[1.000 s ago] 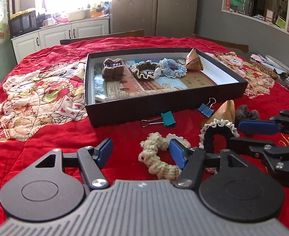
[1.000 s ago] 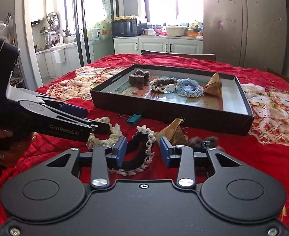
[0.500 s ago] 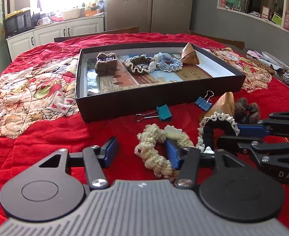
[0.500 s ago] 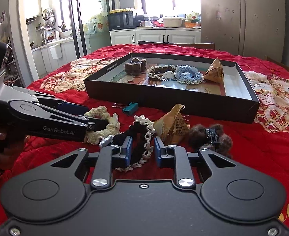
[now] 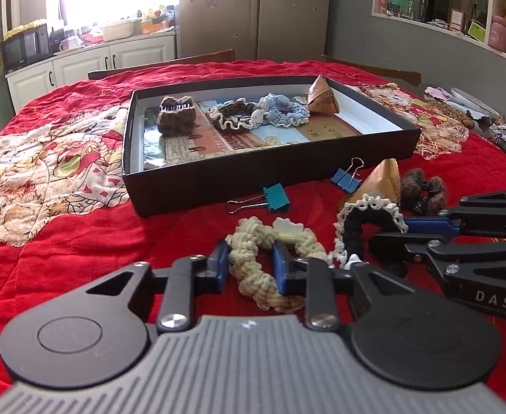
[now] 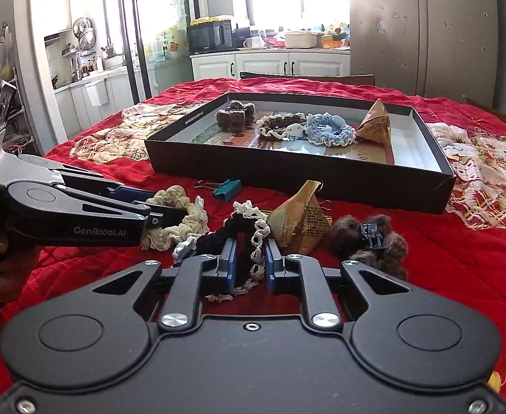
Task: Organize objects
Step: 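Grasp the cream crocheted scrunchie with the left tool while the right tool grasps the black lace scrunchie, then lift both held scrunchies and carry them toward the black box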
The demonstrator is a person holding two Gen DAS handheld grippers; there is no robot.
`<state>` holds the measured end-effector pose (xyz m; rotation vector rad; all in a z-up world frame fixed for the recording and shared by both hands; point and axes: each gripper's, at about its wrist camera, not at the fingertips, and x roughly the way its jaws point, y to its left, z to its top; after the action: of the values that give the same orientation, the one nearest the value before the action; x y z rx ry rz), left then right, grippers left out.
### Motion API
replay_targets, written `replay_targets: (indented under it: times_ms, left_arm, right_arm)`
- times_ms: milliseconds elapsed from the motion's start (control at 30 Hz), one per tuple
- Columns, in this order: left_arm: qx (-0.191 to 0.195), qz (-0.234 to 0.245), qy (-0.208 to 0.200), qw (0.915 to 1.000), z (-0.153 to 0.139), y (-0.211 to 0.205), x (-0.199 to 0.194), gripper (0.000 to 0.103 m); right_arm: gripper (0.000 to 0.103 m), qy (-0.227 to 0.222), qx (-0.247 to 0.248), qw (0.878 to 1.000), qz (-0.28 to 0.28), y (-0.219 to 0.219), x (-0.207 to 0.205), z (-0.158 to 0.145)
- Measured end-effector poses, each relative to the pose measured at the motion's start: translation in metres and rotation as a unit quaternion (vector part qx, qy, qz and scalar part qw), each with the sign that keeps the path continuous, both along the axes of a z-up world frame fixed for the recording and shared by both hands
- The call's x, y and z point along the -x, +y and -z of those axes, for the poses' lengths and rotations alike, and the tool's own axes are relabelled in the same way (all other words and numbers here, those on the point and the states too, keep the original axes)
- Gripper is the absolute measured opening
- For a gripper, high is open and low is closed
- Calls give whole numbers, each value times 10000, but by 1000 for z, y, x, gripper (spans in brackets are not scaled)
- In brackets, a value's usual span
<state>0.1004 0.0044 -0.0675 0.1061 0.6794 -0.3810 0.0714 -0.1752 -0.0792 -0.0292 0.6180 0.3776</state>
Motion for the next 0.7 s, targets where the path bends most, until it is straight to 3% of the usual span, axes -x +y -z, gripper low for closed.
replay_targets:
  times_ms: [333,700]
  left_arm:
    - [132,23,30,9999,-1,3,1,17]
    - [278,49,-92,9996,-17,7,9,16]
  right_arm:
    - [11,-173,68,9998,-58,3,6,-3]
    - [11,-390,111,9991,-147,4,14,-11]
